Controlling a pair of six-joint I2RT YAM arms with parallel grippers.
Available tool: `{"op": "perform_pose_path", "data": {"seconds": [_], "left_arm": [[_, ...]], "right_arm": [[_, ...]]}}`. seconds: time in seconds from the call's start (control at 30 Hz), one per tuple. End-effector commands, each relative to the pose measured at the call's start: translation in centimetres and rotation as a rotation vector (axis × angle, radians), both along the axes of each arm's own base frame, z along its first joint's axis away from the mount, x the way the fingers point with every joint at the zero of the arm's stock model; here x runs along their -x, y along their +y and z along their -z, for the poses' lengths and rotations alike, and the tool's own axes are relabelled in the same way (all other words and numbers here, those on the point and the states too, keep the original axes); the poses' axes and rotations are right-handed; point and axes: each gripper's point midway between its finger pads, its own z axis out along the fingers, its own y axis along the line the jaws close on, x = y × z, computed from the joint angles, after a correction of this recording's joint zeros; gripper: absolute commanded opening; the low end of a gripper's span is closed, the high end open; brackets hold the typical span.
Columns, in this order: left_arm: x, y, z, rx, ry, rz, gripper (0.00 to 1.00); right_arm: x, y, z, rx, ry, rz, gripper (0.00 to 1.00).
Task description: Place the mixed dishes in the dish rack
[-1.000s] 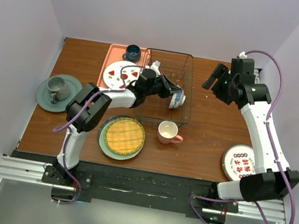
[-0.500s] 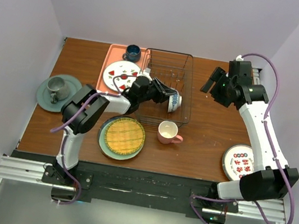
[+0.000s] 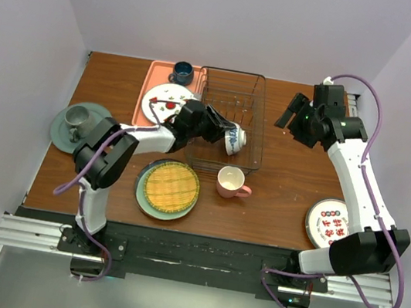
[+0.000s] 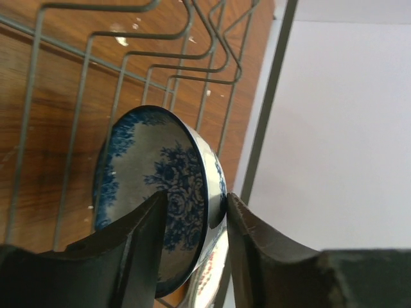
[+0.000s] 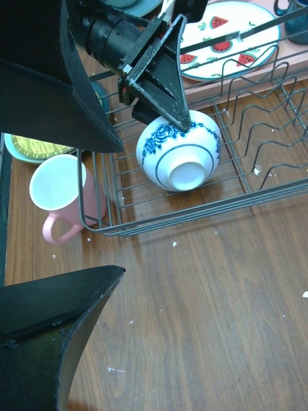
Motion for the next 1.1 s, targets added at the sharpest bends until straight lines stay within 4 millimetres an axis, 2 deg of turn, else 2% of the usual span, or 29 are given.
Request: {"op": "perform_pose_path", "data": {"seconds": [0.0, 0.03, 0.13, 0.17, 0.2, 0.23, 0.63, 0.77, 0.87, 0.9, 0.97, 1.0, 1.03, 1.07], "left_arm": [[-0.1, 1.6, -1.0, -0.140, -0.008, -0.011, 0.50], [0.2, 2.3, -0.2, -0.197, 0.012, -0.004, 0.54], [0.1, 3.5, -0.3, -0.295, 0.000, 0.002, 0.64], [-0.1, 3.9, -0.8, -0.312, -0.020, -0.016, 0.66], [0.3, 4.5, -0.2, -0.343, -0.002, -0.017, 0.67], [0.4, 4.7, -0.4, -0.361, -0.021, -0.007, 0.69], [-0.2, 7.2, -3.0, -0.544, -0.124, -0.013, 0.73], [0.0, 7.5, -4.4, -0.580, -0.159, 0.006, 0.74], [-0.1, 8.1, -6.2, -0.623, -0.214, 0.019, 0.73], [-0.1, 8.4, -7.2, -0.637, -0.240, 0.013, 0.74], [-0.4, 9.6, -9.7, -0.700, -0.322, -0.004, 0.74], [-0.5, 10.0, -10.9, -0.716, -0.347, -0.017, 0.76], [-0.4, 10.7, -12.7, -0.743, -0.406, -0.021, 0.76], [-0.4, 11.2, -13.5, -0.759, -0.426, -0.039, 0.77]], "right_arm": [[-0.4, 0.3, -0.7, -0.025, -0.041, -0.013, 0.75], [-0.4, 0.4, -0.6, -0.029, -0.038, -0.013, 0.75], [-0.3, 0.4, -0.6, -0.029, -0.038, -0.013, 0.75], [-0.3, 0.3, -0.6, -0.030, -0.041, -0.009, 0.75], [-0.2, 0.3, -0.7, -0.032, -0.046, -0.010, 0.75], [-0.2, 0.3, -0.6, -0.030, -0.045, -0.011, 0.75], [-0.2, 0.3, -0.6, -0.022, -0.055, -0.022, 0.75], [-0.5, 1.3, -0.6, -0.058, -0.062, -0.065, 0.75], [-0.8, 2.7, -0.4, -0.083, -0.065, -0.126, 0.74], [-0.7, 3.8, -0.4, -0.083, -0.070, -0.157, 0.74], [-1.2, 5.4, -0.5, -0.080, -0.095, -0.209, 0.74], [-0.9, 7.1, -0.5, -0.080, -0.102, -0.257, 0.74], [-1.1, 8.1, -0.6, -0.077, -0.112, -0.283, 0.73], [-1.3, 9.0, -0.4, -0.078, -0.118, -0.304, 0.73]]}}
